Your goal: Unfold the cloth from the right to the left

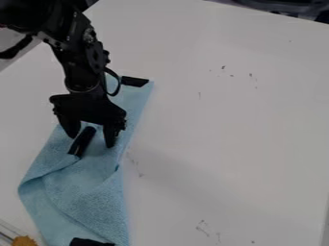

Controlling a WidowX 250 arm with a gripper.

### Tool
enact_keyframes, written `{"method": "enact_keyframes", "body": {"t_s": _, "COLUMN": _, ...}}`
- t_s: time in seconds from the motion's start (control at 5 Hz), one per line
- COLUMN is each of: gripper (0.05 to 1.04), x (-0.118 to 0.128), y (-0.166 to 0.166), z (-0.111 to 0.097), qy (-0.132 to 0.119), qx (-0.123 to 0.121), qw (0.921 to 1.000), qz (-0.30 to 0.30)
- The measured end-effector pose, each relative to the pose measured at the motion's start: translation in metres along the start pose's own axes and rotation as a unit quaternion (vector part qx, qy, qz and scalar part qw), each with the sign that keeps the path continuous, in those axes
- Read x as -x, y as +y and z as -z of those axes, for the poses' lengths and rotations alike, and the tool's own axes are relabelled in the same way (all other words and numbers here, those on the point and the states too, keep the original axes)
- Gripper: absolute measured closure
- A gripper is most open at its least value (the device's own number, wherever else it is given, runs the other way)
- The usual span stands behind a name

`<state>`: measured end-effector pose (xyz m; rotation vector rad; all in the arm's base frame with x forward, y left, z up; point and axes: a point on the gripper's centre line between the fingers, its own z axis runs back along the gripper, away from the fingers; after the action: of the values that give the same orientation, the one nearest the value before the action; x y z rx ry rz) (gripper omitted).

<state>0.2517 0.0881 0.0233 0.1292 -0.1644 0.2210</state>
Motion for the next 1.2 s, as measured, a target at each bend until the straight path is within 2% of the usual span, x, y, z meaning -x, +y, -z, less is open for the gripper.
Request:
{"method": "enact_keyframes", "body": {"t_s": 0.2, "gripper": 0.138, "x": 0.0007, "y": -0.0006, "z": 0.0034, "qy": 0.003, "qx": 0.002, "qw": 1.0, "qz": 0.0}}
{"method": "enact_keyframes", "body": {"t_s": 0.4, "gripper": 0.296, "x": 0.001, "y": 0.0017, "z": 0.0071, "qy": 0.004, "qx": 0.005, "qw": 1.0, "qz": -0.003}}
{"method": "enact_keyframes", "body": {"t_s": 0.6, "gripper": 0.596, "x": 0.0026, "y": 0.0043, "z": 0.0097, "qy": 0.009, "qx": 0.007, "qw": 0.9999, "qz": -0.004}}
{"method": "enact_keyframes", "body": {"t_s": 0.8, "gripper": 0.846, "x": 0.0037, "y": 0.0046, "z": 0.0113, "qy": 0.012, "qx": 0.009, "qw": 0.9999, "qz": -0.006}}
{"method": "enact_keyframes", "body": {"t_s": 1.0, "gripper": 0.983, "x": 0.0028, "y": 0.0048, "z": 0.0109, "qy": 0.011, "qx": 0.008, "qw": 0.9999, "qz": -0.01}}
{"method": "enact_keyframes", "body": {"t_s": 1.2, "gripper": 1.014, "x": 0.0032, "y": 0.0056, "z": 0.0103, "qy": 0.014, "qx": 0.006, "qw": 0.9996, "qz": -0.026}}
